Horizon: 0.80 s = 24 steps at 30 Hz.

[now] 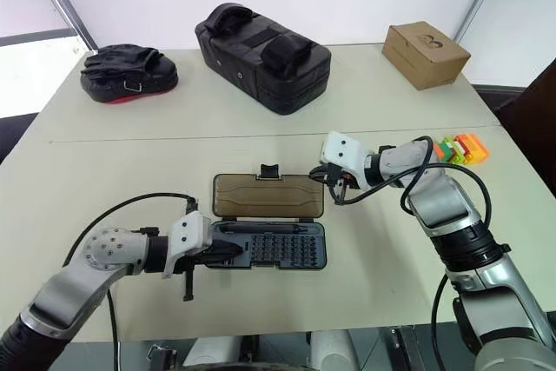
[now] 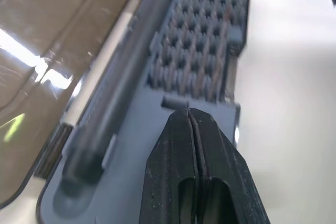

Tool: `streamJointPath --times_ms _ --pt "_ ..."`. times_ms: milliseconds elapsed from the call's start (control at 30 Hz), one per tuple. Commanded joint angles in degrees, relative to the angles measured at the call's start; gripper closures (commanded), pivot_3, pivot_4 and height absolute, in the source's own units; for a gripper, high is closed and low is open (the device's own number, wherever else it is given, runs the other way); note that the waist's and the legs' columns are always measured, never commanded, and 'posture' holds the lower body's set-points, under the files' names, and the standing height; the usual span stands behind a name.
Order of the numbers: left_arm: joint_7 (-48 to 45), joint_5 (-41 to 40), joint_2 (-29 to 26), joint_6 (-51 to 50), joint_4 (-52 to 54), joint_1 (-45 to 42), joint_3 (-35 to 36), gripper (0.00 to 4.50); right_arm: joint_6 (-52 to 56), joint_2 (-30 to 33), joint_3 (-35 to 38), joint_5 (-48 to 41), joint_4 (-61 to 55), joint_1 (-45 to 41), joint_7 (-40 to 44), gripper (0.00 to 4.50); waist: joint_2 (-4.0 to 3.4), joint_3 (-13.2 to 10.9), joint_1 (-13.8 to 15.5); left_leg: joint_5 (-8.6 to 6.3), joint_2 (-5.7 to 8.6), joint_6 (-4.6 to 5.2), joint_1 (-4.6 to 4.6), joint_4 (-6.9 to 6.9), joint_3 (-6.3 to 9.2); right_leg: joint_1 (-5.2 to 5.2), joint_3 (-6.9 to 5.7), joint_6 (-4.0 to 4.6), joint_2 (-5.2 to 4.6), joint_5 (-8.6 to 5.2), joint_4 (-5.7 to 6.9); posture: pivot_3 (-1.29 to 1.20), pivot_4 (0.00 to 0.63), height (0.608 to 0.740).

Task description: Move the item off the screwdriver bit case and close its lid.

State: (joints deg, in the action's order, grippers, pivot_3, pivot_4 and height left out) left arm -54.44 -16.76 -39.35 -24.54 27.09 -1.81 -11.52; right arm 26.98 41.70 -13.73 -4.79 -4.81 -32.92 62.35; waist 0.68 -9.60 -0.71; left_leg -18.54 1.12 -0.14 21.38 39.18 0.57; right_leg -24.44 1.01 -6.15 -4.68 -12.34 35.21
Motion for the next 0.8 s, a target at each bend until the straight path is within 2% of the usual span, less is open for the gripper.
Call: streamJointPath --times_ms 33,167,300,433,533,633,800 --pt "2.1 -6.1 2.8 -2.5 2.8 -2.5 4.4 4.5 -2.1 0.6 1.6 -0.6 -1.1 0.0 0.0 4.39 0.01 0.0 0.0 0.0 0.0 0.0 0.02 0.0 0.0 -0.01 -0.01 -0.01 0.0 0.01 0.0 0.0 0.15 0.74" --pt "5.0 -13.2 4.9 -8.4 4.0 -4.3 9.1 4.5 -3.0 0.6 1.7 -0.5 -0.5 0.2 -0.2 4.39 0.0 0.0 -0.2 0.0 0.0 0.0 0.01 -0.01 0.01 -0.02 -0.01 -0.02 0.01 0.01 0.0 0.0 0.15 0.74" --pt "10.6 -19.0 6.8 -13.4 -0.4 -6.6 17.8 4.5 -4.1 0.8 1.9 -0.4 -0.1 0.3 -0.4 4.39 0.01 0.0 -0.1 0.0 -0.01 0.0 0.01 -0.01 0.03 -0.02 -0.02 -0.03 0.03 0.02 0.01 0.0 0.15 0.74" --pt "16.5 -17.9 8.1 -13.1 -10.5 -10.3 23.7 4.5 -4.4 0.8 2.0 -0.4 0.1 0.2 -0.5 4.39 0.01 0.0 -0.1 0.0 0.01 0.0 0.0 -0.01 0.02 -0.02 -0.02 -0.03 0.05 0.02 0.01 0.0 0.15 0.74" --pt "21.5 -15.5 9.3 -13.6 -19.6 -12.9 25.3 4.5 -4.5 0.6 2.0 -0.4 0.2 0.1 -0.8 4.39 0.02 -0.1 0.0 0.01 0.07 -0.02 0.0 -0.01 0.02 -0.02 -0.04 -0.04 0.05 0.02 0.01 0.0 0.15 0.74" --pt "19.3 -11.5 8.9 -11.7 -27.1 -13.4 20.8 4.5 -4.0 -0.1 2.1 -0.7 0.1 0.2 -1.4 4.39 0.02 -0.1 -0.1 0.01 0.09 -0.02 0.02 -0.01 0.01 -0.02 -0.03 -0.04 0.03 0.02 -0.01 0.0 0.15 0.74" --pt "11.6 -9.9 9.9 -10.5 -31.5 -15.1 14.0 4.5 -3.3 -0.3 2.1 -0.9 -0.4 0.9 -2.3 4.39 0.03 -0.1 0.3 0.02 0.07 -0.04 0.05 -0.01 0.04 -0.01 -0.04 -0.03 -0.02 0.02 -0.05 0.0 0.15 0.74"
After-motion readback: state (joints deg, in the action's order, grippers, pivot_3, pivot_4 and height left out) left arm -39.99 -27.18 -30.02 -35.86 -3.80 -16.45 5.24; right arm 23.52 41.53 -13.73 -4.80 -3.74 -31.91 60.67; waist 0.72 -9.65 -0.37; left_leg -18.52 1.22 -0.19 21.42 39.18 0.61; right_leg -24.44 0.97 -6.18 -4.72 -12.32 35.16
